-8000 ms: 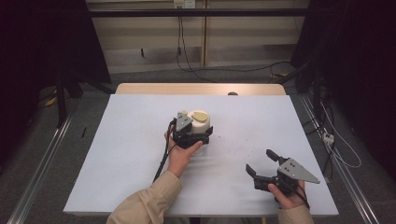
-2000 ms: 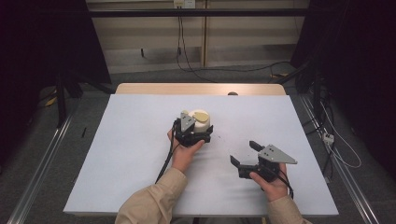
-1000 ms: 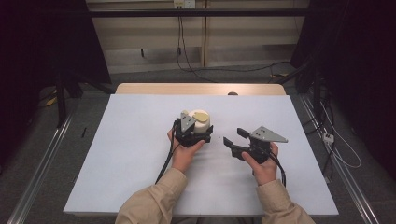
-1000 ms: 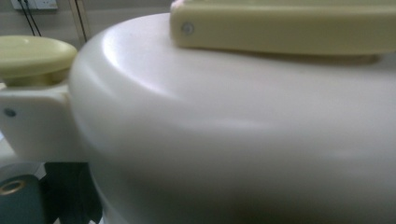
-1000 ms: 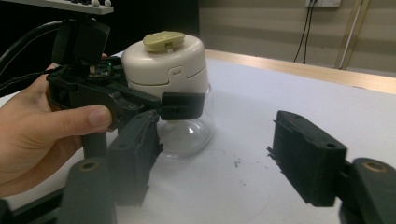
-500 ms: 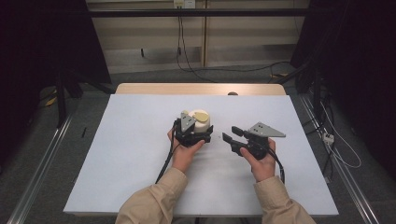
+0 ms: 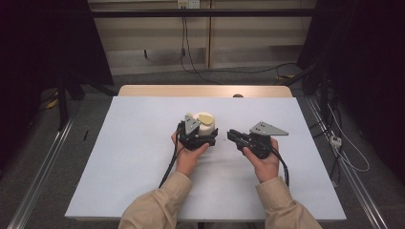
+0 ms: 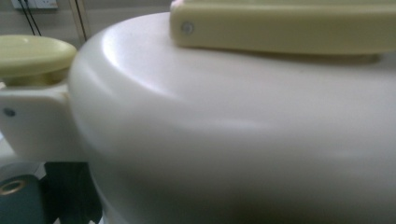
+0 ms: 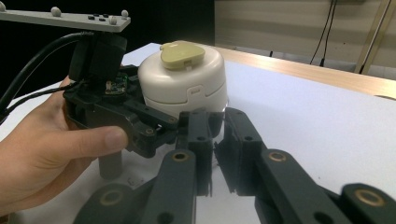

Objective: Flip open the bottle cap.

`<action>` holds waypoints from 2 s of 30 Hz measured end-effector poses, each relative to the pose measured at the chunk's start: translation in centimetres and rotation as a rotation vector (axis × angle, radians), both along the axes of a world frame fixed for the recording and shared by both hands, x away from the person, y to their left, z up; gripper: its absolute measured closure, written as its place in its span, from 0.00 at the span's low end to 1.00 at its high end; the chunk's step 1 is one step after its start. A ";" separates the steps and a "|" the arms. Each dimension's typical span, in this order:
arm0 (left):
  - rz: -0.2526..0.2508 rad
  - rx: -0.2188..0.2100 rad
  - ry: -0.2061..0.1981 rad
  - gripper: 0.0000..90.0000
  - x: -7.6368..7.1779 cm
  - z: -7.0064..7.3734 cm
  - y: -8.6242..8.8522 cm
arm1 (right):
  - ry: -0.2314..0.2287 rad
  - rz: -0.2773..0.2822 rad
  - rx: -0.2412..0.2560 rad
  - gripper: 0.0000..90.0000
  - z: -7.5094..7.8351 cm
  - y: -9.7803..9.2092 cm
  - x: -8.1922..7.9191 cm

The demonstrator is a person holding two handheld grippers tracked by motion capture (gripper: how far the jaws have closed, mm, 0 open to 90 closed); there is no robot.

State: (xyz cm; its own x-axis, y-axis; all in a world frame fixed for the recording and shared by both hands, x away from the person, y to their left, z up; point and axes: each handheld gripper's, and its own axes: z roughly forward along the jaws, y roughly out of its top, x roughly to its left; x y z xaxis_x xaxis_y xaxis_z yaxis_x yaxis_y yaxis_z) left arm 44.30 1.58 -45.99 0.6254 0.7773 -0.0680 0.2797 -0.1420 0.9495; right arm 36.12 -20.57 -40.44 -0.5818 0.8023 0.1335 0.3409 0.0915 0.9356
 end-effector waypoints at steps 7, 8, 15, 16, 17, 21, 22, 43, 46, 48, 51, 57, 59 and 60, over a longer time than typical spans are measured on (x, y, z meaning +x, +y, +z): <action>-0.001 0.001 0.000 0.06 0.0 0.0 0.0 | 0.015 0.018 0.007 0.97 0.1 0.2 0.6; 0.000 -0.001 0.000 0.06 0.0 0.0 0.0 | 0.014 0.021 0.010 0.97 0.1 0.2 0.7; 0.000 -0.001 0.000 0.06 0.0 0.0 0.0 | 0.012 0.030 0.013 1.00 0.3 0.5 1.1; 0.001 -0.002 0.003 0.06 0.0 0.0 0.0 | 0.011 0.032 0.013 1.00 0.3 0.6 1.1; 0.001 -0.004 0.003 0.06 0.0 0.0 0.0 | 0.007 0.032 0.012 1.00 0.4 0.6 1.1; 0.002 -0.005 0.005 0.06 0.0 0.0 0.0 | 0.004 0.041 0.008 1.00 0.7 0.9 1.3; 0.002 -0.005 0.005 0.06 0.0 0.0 0.0 | 0.006 0.045 0.015 1.00 0.8 1.0 1.3; 0.000 -0.007 0.005 0.06 0.0 -0.1 0.0 | 0.003 0.077 0.017 1.00 1.2 2.2 2.5; 0.000 -0.007 0.005 0.06 0.0 -0.1 0.0 | 0.004 0.084 0.006 1.00 1.2 2.7 2.7; 0.000 -0.011 0.006 0.06 0.0 -0.1 -0.1 | 0.003 0.086 0.002 1.00 1.2 2.9 2.7; 0.000 -0.010 0.006 0.06 0.0 -0.1 -0.1 | 0.003 0.085 -0.005 1.00 1.3 3.0 2.9; -0.002 -0.006 0.005 0.06 0.0 -0.1 0.0 | 0.017 0.083 -0.022 1.00 1.2 3.4 3.2; -0.003 -0.001 0.004 0.06 0.0 -0.1 0.0 | 0.016 0.081 -0.031 1.00 1.1 3.4 3.3; -0.002 0.002 0.003 0.06 0.0 -0.1 0.0 | 0.011 0.079 -0.031 1.00 1.0 3.4 3.3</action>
State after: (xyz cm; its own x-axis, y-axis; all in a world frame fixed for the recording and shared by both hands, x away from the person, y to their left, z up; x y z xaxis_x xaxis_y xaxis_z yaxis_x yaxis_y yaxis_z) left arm 44.31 1.60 -46.04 0.6269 0.7761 -0.0682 0.2823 -0.1446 0.9484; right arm 39.45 -17.20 -39.40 -0.6419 0.7579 0.1164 0.3418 0.1469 0.9282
